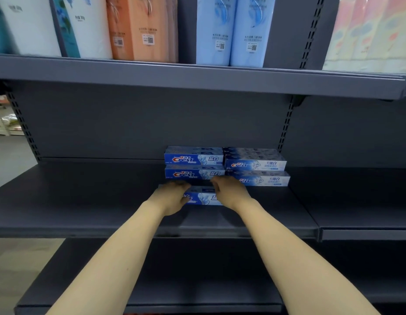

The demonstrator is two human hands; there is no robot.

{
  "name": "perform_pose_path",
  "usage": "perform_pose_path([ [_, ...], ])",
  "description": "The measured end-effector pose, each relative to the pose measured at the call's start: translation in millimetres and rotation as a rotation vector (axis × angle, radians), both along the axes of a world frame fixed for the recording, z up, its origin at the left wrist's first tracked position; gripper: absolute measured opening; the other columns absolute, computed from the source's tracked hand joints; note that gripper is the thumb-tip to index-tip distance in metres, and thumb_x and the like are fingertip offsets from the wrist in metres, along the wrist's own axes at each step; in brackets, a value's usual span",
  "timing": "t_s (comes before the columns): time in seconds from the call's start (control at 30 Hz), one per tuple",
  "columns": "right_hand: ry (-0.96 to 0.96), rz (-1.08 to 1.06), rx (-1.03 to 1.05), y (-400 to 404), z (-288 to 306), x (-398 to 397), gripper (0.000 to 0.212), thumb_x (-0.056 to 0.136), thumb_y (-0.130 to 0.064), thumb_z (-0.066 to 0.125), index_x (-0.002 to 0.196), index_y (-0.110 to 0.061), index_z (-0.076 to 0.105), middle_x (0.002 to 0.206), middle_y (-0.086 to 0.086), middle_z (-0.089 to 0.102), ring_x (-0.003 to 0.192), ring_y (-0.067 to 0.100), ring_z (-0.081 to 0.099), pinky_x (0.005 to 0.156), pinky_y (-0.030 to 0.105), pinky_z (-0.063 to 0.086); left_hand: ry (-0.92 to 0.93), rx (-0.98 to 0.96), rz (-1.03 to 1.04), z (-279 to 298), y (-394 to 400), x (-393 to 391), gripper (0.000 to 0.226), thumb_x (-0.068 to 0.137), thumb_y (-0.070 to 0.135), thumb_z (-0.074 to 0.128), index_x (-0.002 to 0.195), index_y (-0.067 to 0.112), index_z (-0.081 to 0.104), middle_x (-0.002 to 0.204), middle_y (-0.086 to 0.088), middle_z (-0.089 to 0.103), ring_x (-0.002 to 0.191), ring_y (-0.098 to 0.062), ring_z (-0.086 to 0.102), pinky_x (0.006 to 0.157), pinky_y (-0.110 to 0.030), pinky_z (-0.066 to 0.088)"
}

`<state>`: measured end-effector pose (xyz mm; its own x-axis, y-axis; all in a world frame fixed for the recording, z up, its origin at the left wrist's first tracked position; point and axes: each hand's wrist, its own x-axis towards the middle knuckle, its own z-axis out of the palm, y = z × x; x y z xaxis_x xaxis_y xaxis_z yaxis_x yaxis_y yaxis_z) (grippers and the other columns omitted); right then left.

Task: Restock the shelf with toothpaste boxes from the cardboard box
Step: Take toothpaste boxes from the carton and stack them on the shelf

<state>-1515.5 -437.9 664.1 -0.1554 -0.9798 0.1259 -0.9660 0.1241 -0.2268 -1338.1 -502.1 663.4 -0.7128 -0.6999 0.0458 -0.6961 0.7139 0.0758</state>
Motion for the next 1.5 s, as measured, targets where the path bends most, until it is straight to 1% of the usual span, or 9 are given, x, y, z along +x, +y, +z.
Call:
perform_pose_path([
  [0.13, -0.121, -0.004, -0.044, 0, 17, -10, 0.026, 0.101, -0.022, 0.035, 0.108, -0.007, 0.056, 0.091, 0.013, 0.062, 0.087, 0.031, 0.060, 0.070, 0.033, 0.044, -0.038, -0.022, 0.015, 3, -4, 6, 0.053, 0.097, 0.034, 0.047, 0.146, 0.017, 0.031, 0.149, -0.002, 0.034, 0.133, -0.022, 0.039, 0.103, -0.033, 0.038],
  [0.23, -0.120, 0.063, 0.055, 1, 21, -11, 0.035, 0.095, -0.034, 0.051, 0.123, -0.013, 0.055, 0.118, 0.006, 0.063, 0.107, 0.025, 0.059, 0.090, 0.035, 0.048, -0.031, -0.016, 0.023, 3, -8, 5, 0.052, 0.099, 0.033, 0.044, 0.146, 0.017, 0.031, 0.150, -0.003, 0.034, 0.133, -0.022, 0.038, 0.103, -0.033, 0.037],
  [0.27, -0.092, 0.079, 0.102, 1, 18, -9, 0.039, 0.092, -0.036, 0.056, 0.126, -0.016, 0.055, 0.122, 0.004, 0.061, 0.110, 0.024, 0.058, 0.092, 0.034, 0.048, -0.034, -0.016, 0.019, 1, -9, 4, 0.050, 0.099, 0.033, 0.043, 0.145, 0.017, 0.032, 0.149, -0.003, 0.035, 0.132, -0.022, 0.039, 0.103, -0.033, 0.038],
  [0.33, -0.029, 0.113, 0.145, -1, 7, -5, 0.038, 0.088, -0.033, 0.061, 0.122, -0.019, 0.055, 0.120, 0.002, 0.059, 0.108, 0.023, 0.058, 0.084, 0.031, 0.046, -0.036, -0.023, 0.004, -2, -11, 4, 0.046, 0.099, 0.032, 0.043, 0.142, 0.016, 0.036, 0.145, -0.003, 0.039, 0.129, -0.022, 0.042, 0.100, -0.032, 0.040],
  [0.43, 0.006, 0.128, 0.100, -6, 3, -2, 0.036, 0.088, -0.025, 0.062, 0.122, -0.018, 0.053, 0.121, 0.005, 0.057, 0.105, 0.023, 0.055, 0.078, 0.029, 0.041, -0.023, -0.048, -0.021, -1, -17, 4, 0.042, 0.098, 0.031, 0.046, 0.137, 0.017, 0.041, 0.140, -0.002, 0.044, 0.124, -0.021, 0.046, 0.096, -0.032, 0.042],
  [0.6, 0.063, 0.101, -0.031, -18, 18, -4, 0.035, 0.091, -0.021, 0.057, 0.125, -0.015, 0.050, 0.128, 0.006, 0.054, 0.114, 0.026, 0.053, 0.091, 0.035, 0.046, 0.071, -0.135, -0.032, 12, -34, 1, 0.039, 0.099, 0.029, 0.044, 0.137, 0.018, 0.042, 0.139, 0.000, 0.045, 0.123, -0.020, 0.047, 0.094, -0.033, 0.045],
  [0.77, 0.189, 0.039, -0.154, -40, 22, -8, 0.040, 0.093, -0.019, 0.055, 0.132, -0.013, 0.047, 0.128, 0.007, 0.055, 0.118, 0.027, 0.051, 0.092, 0.036, 0.046, 0.113, -0.234, -0.037, 21, -54, -12, 0.043, 0.100, 0.026, 0.042, 0.142, 0.015, 0.037, 0.142, -0.002, 0.043, 0.125, -0.021, 0.047, 0.095, -0.034, 0.045],
  [1.4, 0.182, 0.026, -0.111, -93, 9, -29, 0.049, 0.096, -0.021, 0.051, 0.143, -0.014, 0.039, 0.141, 0.007, 0.044, 0.132, 0.023, 0.038, 0.105, 0.034, 0.039, 0.068, -0.282, -0.038, 3, -115, -35, 0.040, 0.101, 0.023, 0.042, 0.140, 0.015, 0.038, 0.141, -0.001, 0.041, 0.124, -0.020, 0.046, 0.091, -0.033, 0.050],
  [1.5, 0.198, 0.014, -0.140, -95, 4, -32, 0.047, 0.096, -0.019, 0.051, 0.141, -0.011, 0.042, 0.147, 0.008, 0.033, 0.138, 0.023, 0.027, 0.107, 0.035, 0.039, 0.094, -0.267, -0.055, -1, -120, -39, 0.043, 0.101, 0.024, 0.040, 0.142, 0.013, 0.035, 0.146, -0.002, 0.036, 0.130, -0.018, 0.041, 0.099, -0.030, 0.045],
])
